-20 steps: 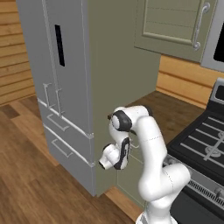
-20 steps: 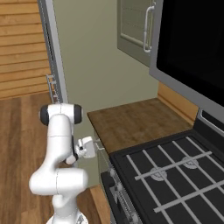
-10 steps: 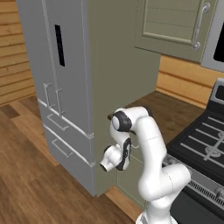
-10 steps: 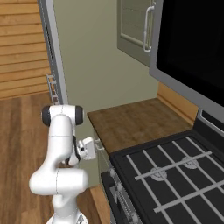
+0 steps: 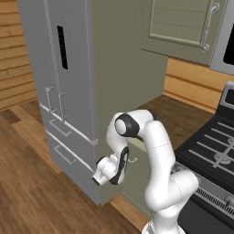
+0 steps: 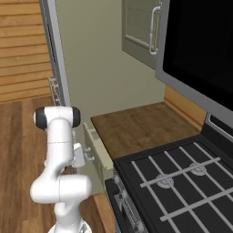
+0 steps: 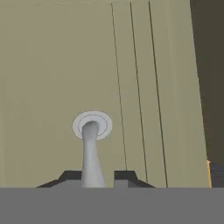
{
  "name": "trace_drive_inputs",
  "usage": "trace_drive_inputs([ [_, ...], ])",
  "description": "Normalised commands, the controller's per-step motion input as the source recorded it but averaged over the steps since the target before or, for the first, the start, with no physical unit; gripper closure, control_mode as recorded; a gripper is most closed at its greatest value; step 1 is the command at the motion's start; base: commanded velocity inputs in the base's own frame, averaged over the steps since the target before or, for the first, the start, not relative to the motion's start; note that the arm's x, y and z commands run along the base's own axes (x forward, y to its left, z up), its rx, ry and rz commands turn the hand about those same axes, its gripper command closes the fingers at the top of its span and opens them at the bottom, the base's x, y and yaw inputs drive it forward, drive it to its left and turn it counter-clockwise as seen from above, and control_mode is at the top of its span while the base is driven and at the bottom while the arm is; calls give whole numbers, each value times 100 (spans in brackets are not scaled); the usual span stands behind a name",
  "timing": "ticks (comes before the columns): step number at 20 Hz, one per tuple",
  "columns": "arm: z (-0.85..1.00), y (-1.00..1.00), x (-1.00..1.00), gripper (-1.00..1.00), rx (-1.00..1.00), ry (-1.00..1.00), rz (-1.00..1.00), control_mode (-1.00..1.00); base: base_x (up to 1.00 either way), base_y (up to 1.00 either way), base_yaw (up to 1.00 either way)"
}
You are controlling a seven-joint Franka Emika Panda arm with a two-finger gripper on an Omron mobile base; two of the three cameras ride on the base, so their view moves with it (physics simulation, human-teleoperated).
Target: Take a straw from the drawer in front and place it inside the glass cup on the dining counter.
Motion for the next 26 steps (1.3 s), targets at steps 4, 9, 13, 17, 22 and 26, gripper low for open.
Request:
trace_drive_inputs([
  [4, 30, 100, -82, 100, 0, 1, 0, -100, 0, 0, 0],
  [9, 28, 100, -77, 100, 0, 5, 0, -100, 0, 0, 0],
  [13, 27, 98, -61, -100, 2, 10, 0, -100, 0, 0, 0],
  [17, 59, 36, -57, -100, 18, 16, 0, -100, 0, 0, 0],
  [22, 100, -1, -53, -100, 49, 34, 0, -100, 0, 0, 0],
  [26, 79, -17, -17, -100, 60, 48, 0, -100, 0, 0, 0],
])
